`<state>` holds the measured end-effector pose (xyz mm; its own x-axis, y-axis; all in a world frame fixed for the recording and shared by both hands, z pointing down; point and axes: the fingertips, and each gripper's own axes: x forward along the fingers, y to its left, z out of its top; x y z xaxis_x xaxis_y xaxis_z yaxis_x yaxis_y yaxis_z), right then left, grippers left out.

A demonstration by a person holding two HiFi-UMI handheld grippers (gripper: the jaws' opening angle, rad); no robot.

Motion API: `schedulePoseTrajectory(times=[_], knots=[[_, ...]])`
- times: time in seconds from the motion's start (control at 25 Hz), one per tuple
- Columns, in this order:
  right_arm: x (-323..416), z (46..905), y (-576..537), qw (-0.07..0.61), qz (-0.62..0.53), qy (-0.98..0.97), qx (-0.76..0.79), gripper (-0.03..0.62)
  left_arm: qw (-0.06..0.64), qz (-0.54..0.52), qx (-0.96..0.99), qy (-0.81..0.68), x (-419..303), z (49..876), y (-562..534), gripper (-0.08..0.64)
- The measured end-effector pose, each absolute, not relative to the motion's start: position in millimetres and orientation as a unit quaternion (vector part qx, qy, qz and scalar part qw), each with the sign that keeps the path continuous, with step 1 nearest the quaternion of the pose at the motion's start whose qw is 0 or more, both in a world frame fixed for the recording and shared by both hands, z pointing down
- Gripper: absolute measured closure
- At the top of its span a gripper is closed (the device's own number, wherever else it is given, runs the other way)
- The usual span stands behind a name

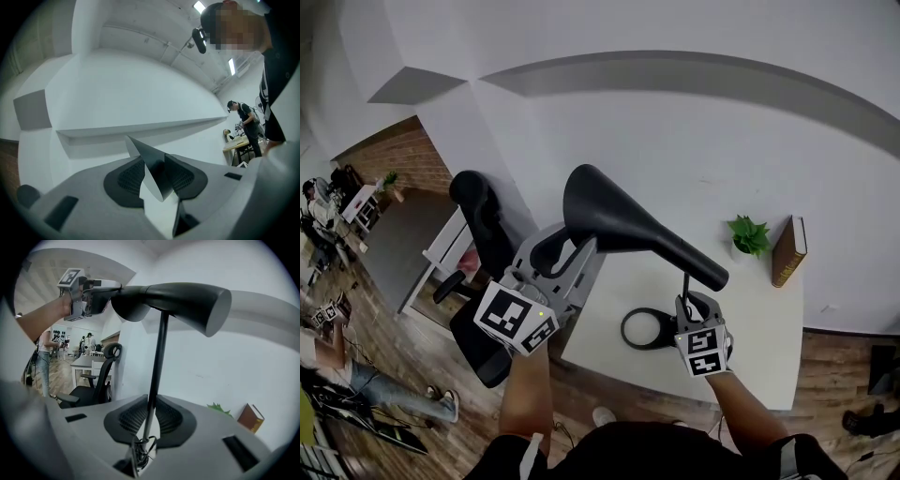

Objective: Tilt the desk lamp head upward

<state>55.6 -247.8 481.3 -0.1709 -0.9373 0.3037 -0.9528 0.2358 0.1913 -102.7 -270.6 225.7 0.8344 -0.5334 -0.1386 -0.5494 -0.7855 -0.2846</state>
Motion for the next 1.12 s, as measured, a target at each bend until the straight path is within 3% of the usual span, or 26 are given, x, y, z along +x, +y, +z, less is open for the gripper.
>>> schedulePoseTrajectory(times=[0.36,0.48,0.72,0.96,1.12], knots=[[54.7,480.0,-245.5,0.172,-0.001,-0.769,0.615,0.542,0.109,0.092,-0.944,0.298,-106.9,227.5,-271.2,0.424],[52.0,481.0,-240.6,0.16,0.015,-0.775,0.611,0.439,0.081,0.114,-0.94,0.311,-112.6,228.7,-269.4,0.332],[53.6,468.9,-217.5,0.122,0.024,-0.795,0.593,0.419,0.059,0.139,-0.921,0.359,-135.8,241.9,-247.5,0.293],[50.9,450.2,-190.2,0.097,0.009,-0.819,0.566,0.43,0.048,0.074,-0.918,0.386,-123.3,295.1,-206.1,0.291],[47.2,428.9,-170.6,0.069,-0.016,-0.826,0.56,0.523,0.023,0.048,-0.911,0.41,-118.1,335.8,-183.8,0.295]])
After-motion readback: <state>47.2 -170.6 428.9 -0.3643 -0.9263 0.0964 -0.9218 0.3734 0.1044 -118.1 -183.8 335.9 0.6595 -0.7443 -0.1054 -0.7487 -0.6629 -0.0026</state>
